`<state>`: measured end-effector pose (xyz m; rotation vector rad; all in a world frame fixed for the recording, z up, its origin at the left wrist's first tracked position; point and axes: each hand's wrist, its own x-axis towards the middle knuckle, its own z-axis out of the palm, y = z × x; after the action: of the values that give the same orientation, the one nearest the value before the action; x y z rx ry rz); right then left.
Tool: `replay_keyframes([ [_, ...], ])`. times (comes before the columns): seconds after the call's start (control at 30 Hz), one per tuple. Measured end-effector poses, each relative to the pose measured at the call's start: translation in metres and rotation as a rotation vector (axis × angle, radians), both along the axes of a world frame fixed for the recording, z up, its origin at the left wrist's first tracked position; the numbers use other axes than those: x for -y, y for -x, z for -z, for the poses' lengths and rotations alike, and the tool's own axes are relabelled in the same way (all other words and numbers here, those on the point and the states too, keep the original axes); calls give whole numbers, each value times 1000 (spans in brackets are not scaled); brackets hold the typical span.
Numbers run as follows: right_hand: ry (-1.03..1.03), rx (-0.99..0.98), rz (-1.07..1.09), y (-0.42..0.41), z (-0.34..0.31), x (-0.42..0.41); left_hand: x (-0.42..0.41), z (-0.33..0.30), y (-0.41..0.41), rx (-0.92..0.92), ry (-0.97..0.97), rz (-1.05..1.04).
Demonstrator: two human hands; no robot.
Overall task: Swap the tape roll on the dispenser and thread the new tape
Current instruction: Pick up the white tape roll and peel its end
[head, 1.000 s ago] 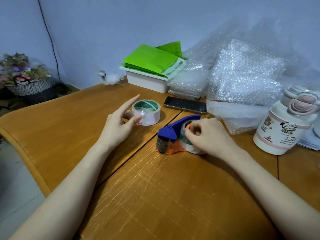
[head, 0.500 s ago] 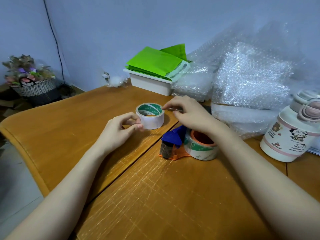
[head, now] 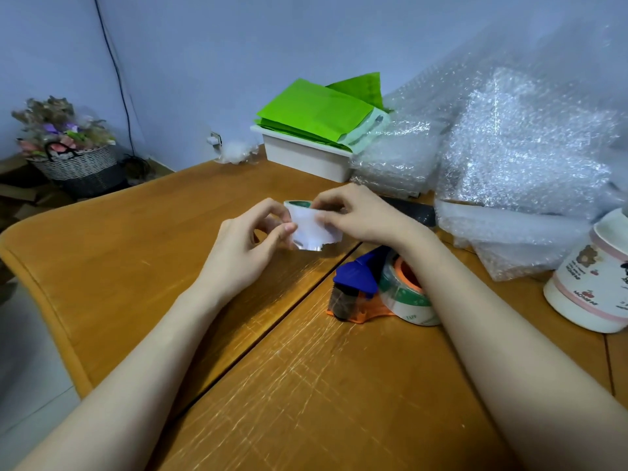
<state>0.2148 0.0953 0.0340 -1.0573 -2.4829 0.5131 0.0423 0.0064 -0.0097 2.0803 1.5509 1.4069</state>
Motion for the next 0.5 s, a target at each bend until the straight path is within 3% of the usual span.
replay_keyframes([
  [0.13,111,-111,-63,-8,-9,5,2,-5,-3,23,-50,-25],
  [0.5,122,-100,-110,-9,-8,9,1,-6,-7,92,2,-23],
])
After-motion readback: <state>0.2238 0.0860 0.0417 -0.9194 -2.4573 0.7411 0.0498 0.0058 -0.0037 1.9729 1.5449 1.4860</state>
